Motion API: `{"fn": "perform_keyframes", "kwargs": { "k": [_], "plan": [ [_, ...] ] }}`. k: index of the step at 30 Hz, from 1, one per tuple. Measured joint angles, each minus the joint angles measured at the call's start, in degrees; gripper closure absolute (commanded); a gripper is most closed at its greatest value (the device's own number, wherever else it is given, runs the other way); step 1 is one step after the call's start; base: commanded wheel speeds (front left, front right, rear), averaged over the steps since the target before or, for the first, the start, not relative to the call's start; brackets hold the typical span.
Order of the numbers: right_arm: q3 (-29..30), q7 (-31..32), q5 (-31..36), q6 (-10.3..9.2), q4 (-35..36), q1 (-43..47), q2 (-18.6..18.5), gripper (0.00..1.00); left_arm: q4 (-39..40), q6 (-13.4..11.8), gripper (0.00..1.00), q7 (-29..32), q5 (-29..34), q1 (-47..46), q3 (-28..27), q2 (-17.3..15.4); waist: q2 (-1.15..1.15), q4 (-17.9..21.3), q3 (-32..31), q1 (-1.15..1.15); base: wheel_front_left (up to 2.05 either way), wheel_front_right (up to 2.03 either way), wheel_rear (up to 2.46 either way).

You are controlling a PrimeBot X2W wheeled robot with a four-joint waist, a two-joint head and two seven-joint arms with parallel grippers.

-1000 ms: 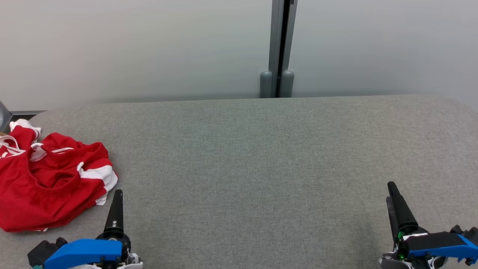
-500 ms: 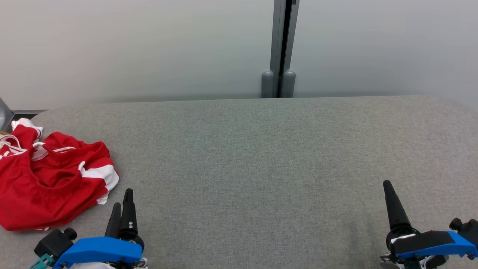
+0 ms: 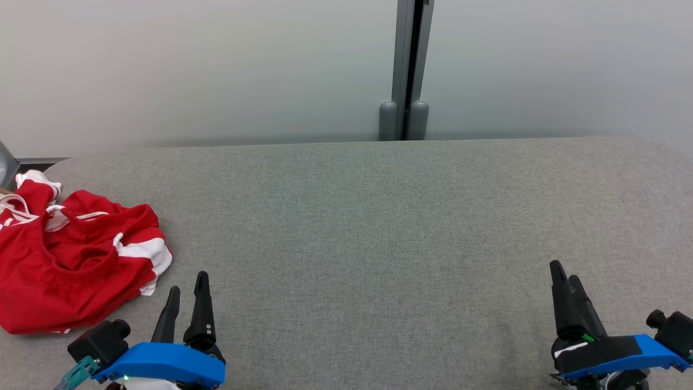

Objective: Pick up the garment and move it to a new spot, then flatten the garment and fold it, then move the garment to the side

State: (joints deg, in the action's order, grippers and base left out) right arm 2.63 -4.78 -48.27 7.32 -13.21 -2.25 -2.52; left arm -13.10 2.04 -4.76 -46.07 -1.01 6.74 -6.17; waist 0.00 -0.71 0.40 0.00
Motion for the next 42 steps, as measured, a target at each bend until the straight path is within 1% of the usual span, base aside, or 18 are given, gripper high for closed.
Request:
{"fn": "perform_keyframes", "kwargs": {
  "k": [17, 33, 42],
  "plan": [
    [-0.73, -1.86, 10.60, 0.07, 0.04, 0.60, -0.03, 0.00, 0.58, -1.62, 0.00, -2.94, 11.41, 0.18, 3.05, -1.76, 0.00, -0.07, -0.33, 0.00, 0.00, 0.00, 0.00],
    [-1.33, -3.04, 19.08, 0.07, 0.29, 1.05, -0.07, 0.00, 0.47, -2.09, 0.00, -5.19, 19.08, 0.71, 5.39, -2.77, 0.00, -0.71, -0.52, 0.00, 0.00, 0.00, 0.00],
    [-1.55, -3.64, 23.47, 0.08, 0.29, 1.30, -0.09, 0.00, 0.75, -3.07, 0.00, -6.44, 23.08, 1.16, 6.43, -3.41, 0.00, -0.95, -0.88, 0.00, 0.00, 0.00, 0.00]
  ]
}}
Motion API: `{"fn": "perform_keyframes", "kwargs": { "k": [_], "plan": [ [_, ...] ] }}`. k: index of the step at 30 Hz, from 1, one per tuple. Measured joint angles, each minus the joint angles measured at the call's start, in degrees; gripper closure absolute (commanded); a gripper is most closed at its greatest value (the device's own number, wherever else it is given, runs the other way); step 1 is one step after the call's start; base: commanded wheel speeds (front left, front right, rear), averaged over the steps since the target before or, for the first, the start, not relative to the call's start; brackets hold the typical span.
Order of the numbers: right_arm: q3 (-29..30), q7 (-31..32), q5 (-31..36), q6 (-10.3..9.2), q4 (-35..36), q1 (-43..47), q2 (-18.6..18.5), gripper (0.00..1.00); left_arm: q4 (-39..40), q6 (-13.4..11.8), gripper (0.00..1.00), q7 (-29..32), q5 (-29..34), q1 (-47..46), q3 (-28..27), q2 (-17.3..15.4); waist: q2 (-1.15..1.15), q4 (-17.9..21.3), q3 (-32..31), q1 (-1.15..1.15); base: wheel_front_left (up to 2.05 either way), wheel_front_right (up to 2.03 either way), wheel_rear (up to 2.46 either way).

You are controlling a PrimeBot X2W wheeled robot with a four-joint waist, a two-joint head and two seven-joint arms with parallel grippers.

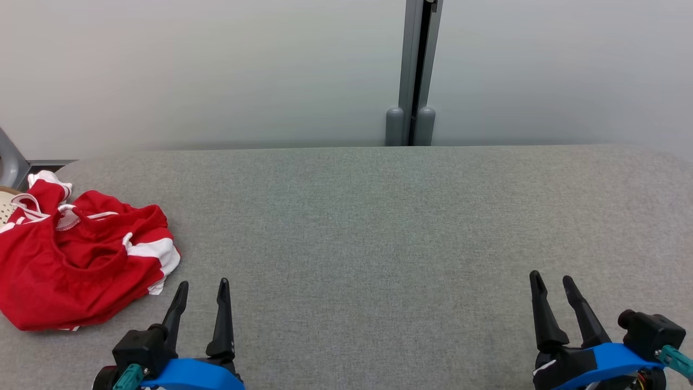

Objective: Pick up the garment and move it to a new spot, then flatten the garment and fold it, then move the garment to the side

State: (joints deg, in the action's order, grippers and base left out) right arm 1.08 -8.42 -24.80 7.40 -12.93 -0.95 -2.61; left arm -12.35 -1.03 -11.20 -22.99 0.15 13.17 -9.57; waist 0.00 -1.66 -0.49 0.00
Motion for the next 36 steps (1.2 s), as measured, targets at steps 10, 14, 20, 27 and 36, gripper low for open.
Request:
{"fn": "perform_keyframes", "kwargs": {
  "k": [10, 14, 20, 27, 36],
  "plan": [
    [-0.55, -0.76, 4.35, 0.01, 0.01, 0.04, -0.02, 0.00, 0.02, -0.59, 0.00, -1.11, 2.52, 0.35, 0.68, -0.08, 0.00, -0.07, -0.19, 0.00, 0.00, 0.00, 0.00],
    [-0.62, -1.26, 5.76, 0.01, 0.03, 0.15, -0.04, 0.00, 0.02, -0.99, 0.00, -1.59, 3.48, 0.44, 0.77, 0.04, 0.00, -0.20, -0.16, 0.00, 0.00, 0.00, 0.00],
    [-0.88, -1.87, 8.08, 0.01, 0.31, 0.41, -0.04, 0.00, 0.02, -1.53, 0.00, -1.94, 5.52, 0.63, 1.43, -0.38, 0.00, -0.36, -0.04, 0.00, 0.00, 0.00, 0.00],
    [-1.12, -2.72, 10.29, 0.01, 0.29, 0.53, -0.07, 0.00, 0.25, -2.20, 0.00, -2.11, 7.11, 0.66, 1.92, -0.63, 0.00, -0.38, 0.22, 0.00, 0.00, 0.00, 0.00],
    [-1.52, -3.77, 13.11, 0.02, -0.07, 0.51, -0.09, 0.00, 0.45, -2.80, 0.00, -2.54, 9.45, 0.94, 2.77, -1.10, 0.00, -0.05, 0.32, 0.00, 0.00, 0.00, 0.00]
  ]
}}
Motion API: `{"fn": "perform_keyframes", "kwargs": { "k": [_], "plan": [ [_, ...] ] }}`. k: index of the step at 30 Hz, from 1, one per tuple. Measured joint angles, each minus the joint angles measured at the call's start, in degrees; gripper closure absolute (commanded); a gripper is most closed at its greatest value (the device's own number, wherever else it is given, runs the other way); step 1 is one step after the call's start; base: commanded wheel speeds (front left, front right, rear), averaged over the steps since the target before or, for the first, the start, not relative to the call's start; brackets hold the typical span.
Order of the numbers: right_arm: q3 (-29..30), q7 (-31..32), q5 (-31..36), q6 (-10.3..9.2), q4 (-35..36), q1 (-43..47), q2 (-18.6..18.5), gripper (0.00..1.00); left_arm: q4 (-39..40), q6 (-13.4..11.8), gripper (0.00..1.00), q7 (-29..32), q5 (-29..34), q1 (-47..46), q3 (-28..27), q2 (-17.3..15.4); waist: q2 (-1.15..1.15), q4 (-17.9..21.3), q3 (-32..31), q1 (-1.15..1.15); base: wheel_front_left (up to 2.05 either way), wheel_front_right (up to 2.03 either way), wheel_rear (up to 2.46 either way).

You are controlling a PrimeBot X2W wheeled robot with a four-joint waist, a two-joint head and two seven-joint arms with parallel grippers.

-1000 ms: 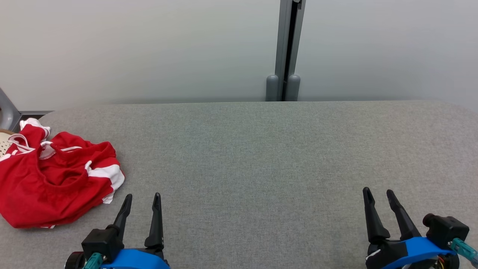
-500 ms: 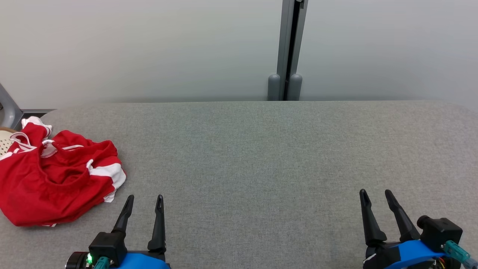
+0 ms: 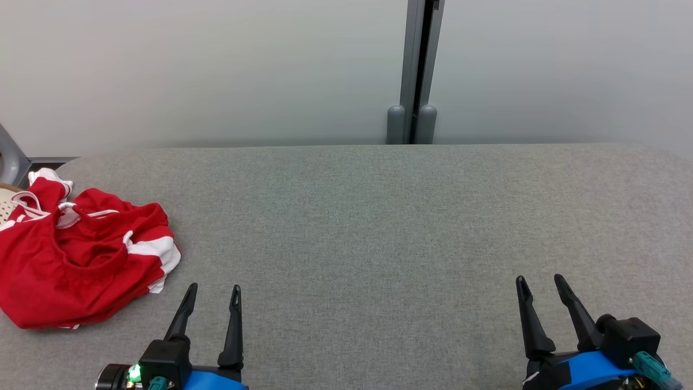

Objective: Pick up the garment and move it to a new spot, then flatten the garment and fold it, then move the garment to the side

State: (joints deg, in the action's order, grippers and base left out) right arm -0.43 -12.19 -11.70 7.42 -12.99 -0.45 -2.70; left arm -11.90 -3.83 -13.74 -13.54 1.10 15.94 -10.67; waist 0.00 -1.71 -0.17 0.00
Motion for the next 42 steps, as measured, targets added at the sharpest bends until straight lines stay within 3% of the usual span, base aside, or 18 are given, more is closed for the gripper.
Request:
{"fn": "perform_keyframes", "kwargs": {
  "k": [12, 18, 42],
  "plan": [
    [0.25, -0.27, 0.01, 0.00, -0.49, -0.03, -0.01, 0.00, -0.09, -0.60, 0.00, 0.09, -1.18, 0.00, -0.14, -0.04, 0.00, -0.38, -0.03, 0.00, 0.00, 0.00, 0.00],
    [1.02, -0.25, 0.57, 0.00, -0.24, 0.25, -0.03, 0.00, -0.19, -0.99, 0.00, 0.11, -1.37, -0.05, -0.13, -0.30, 0.00, -2.74, -0.26, 0.00, 0.00, 0.00, 0.00],
    [-0.13, 1.48, 2.12, 0.05, 2.03, 1.49, -0.07, 0.00, 2.93, -4.30, 0.00, 0.35, -4.34, 3.99, -4.10, -2.58, 0.00, -26.57, -1.03, 0.00, 0.00, 0.00, 0.00]
  ]
}}
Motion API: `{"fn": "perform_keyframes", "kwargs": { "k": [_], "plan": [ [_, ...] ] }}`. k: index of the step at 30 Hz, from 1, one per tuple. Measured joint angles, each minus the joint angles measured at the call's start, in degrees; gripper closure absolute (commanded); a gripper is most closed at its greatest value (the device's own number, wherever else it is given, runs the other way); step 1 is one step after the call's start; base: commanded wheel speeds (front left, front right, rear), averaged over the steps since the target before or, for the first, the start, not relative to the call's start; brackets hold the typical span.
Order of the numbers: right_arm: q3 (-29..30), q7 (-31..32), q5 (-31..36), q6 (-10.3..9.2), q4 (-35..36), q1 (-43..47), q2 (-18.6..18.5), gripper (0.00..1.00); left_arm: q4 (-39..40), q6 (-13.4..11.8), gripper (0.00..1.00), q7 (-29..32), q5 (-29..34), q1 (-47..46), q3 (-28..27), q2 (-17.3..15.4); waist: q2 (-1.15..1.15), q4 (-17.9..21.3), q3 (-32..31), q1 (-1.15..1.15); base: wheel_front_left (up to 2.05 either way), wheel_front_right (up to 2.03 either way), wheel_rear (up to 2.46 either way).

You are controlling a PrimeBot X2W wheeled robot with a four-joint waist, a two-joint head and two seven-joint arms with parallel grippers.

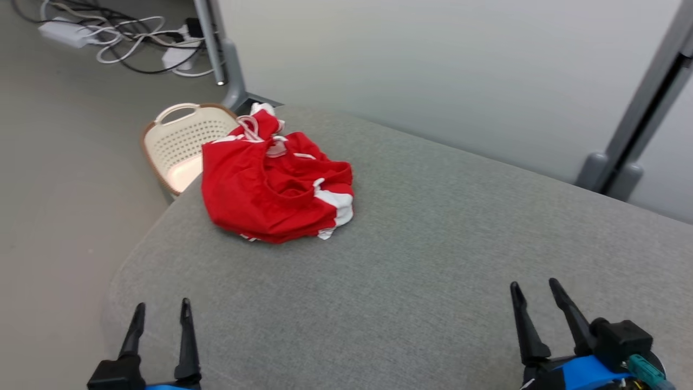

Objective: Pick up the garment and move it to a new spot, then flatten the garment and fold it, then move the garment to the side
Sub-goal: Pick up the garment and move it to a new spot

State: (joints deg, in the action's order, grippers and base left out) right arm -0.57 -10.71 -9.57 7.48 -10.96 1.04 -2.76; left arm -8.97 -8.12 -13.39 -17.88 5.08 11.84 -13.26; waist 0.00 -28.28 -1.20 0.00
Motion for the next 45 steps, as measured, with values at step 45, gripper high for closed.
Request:
{"fn": "perform_keyframes", "kwargs": {
  "k": [45],
  "plan": [
    [3.27, 4.08, 5.20, 0.00, 10.95, -9.55, 0.05, 0.00, -7.40, 7.09, 0.00, 33.57, -25.13, -34.92, -13.96, -13.50, 0.00, 5.66, 21.27, -0.02, 0.00, 0.00, 0.00]
  ]
}}
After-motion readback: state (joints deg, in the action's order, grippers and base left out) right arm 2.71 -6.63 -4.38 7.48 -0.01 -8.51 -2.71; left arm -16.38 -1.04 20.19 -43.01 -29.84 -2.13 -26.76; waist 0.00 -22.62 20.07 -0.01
